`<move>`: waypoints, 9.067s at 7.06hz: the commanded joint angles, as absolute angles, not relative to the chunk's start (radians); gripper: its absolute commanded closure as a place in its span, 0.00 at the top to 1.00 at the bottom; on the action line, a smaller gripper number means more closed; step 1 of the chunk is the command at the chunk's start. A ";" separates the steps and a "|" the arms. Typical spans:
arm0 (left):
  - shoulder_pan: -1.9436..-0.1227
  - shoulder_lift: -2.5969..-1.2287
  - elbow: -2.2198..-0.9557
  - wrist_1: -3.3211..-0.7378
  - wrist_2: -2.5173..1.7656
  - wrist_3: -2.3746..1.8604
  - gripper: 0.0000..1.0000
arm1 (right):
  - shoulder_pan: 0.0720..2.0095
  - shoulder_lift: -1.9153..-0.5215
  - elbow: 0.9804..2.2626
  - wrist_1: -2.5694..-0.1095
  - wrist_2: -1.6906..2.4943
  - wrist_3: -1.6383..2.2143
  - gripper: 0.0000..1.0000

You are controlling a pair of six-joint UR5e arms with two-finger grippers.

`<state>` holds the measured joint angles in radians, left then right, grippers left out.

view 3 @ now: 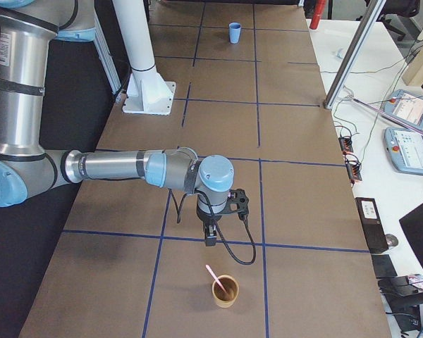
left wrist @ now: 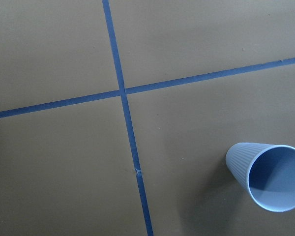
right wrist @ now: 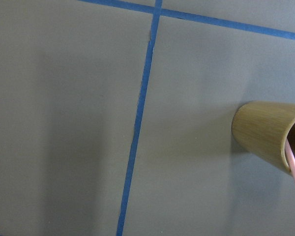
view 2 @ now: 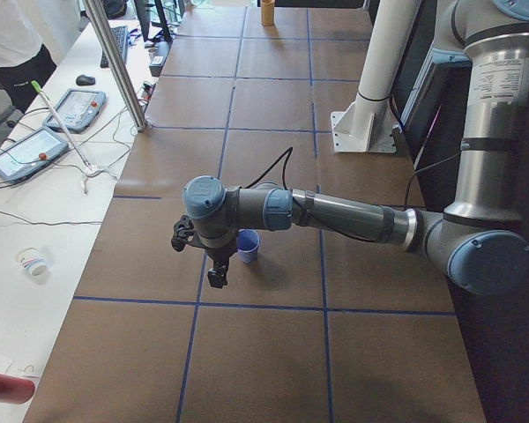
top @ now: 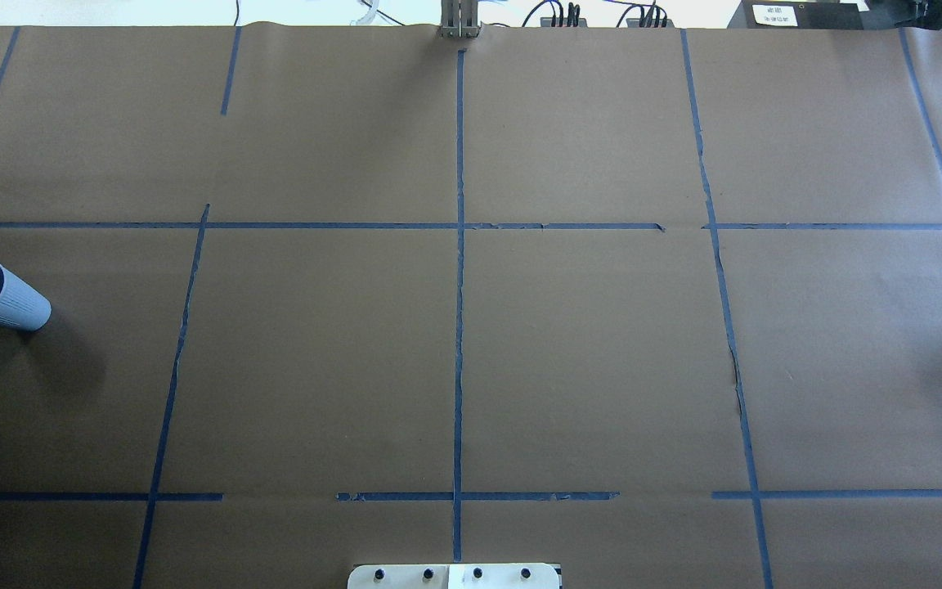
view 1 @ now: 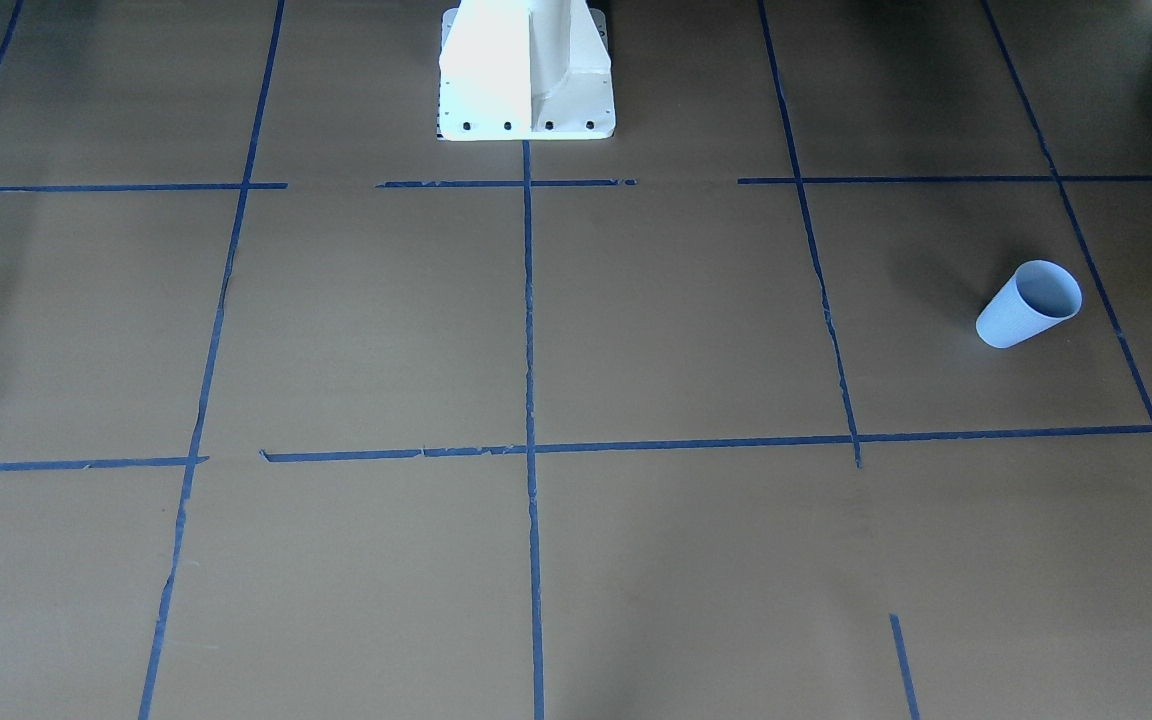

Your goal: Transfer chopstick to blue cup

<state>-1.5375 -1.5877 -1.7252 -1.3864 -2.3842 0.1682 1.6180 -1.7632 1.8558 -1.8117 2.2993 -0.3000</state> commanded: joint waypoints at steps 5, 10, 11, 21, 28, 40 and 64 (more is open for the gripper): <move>-1.513 -1.586 -1.695 -1.411 -2.375 0.161 1.00 | 1.617 -1.766 1.850 -1.810 2.307 -0.296 1.00; -1.401 -1.557 -1.690 -1.538 -2.376 -0.046 1.00 | 1.617 -1.766 1.865 -1.809 2.319 -0.311 1.00; -1.337 -1.557 -1.693 -1.593 -2.378 -0.187 1.00 | 1.611 -1.766 1.856 -1.807 2.319 -0.310 1.00; -1.123 -1.629 -1.729 -1.675 -2.384 -0.409 0.00 | 1.611 -1.775 1.787 -1.738 2.411 -0.304 1.00; -0.545 -2.252 -1.698 -1.669 -2.049 -1.314 0.00 | 1.609 -1.763 1.759 -1.735 2.411 -0.299 1.00; -0.563 -2.209 -1.836 -1.657 -1.962 -1.335 1.00 | 1.761 -1.740 1.775 -1.689 2.280 -0.145 0.99; -0.566 -2.141 -1.901 -1.661 -1.962 -1.402 1.00 | 1.857 -1.770 1.633 -1.432 2.359 0.244 0.00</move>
